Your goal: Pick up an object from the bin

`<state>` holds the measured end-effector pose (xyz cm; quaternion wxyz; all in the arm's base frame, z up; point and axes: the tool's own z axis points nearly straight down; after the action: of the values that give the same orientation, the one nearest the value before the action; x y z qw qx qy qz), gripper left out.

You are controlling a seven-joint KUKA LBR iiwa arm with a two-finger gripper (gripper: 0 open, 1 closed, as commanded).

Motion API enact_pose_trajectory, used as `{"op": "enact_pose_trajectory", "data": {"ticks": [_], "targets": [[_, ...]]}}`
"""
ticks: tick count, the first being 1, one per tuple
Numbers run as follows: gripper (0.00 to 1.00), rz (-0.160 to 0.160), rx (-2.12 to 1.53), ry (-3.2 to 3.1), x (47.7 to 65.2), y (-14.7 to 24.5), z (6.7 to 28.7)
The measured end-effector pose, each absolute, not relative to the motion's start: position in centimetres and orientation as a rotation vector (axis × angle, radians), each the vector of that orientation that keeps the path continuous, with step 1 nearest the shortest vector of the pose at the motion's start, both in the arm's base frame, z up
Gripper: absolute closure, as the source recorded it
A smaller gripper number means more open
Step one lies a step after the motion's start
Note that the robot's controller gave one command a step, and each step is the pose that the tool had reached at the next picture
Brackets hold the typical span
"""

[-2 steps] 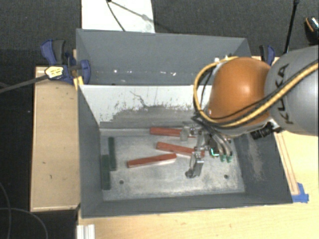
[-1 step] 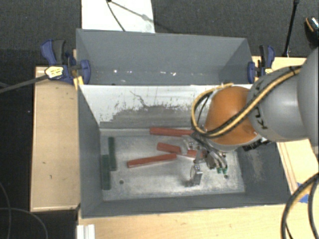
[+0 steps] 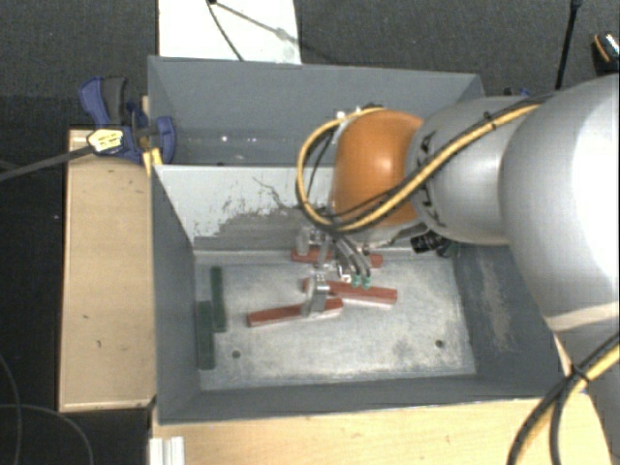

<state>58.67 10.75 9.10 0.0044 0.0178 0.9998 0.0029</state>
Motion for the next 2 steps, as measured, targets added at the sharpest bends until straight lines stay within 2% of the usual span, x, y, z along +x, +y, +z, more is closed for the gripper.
{"op": "enact_pose_trajectory", "data": {"ticks": [1, 2], "targets": [[0.0, 0.0, 0.089, 3.143, 55.51, 8.24, 6.93], [1.0, 0.002, 0.091, 3.139, 55.68, 8.36, 7.12]]}}
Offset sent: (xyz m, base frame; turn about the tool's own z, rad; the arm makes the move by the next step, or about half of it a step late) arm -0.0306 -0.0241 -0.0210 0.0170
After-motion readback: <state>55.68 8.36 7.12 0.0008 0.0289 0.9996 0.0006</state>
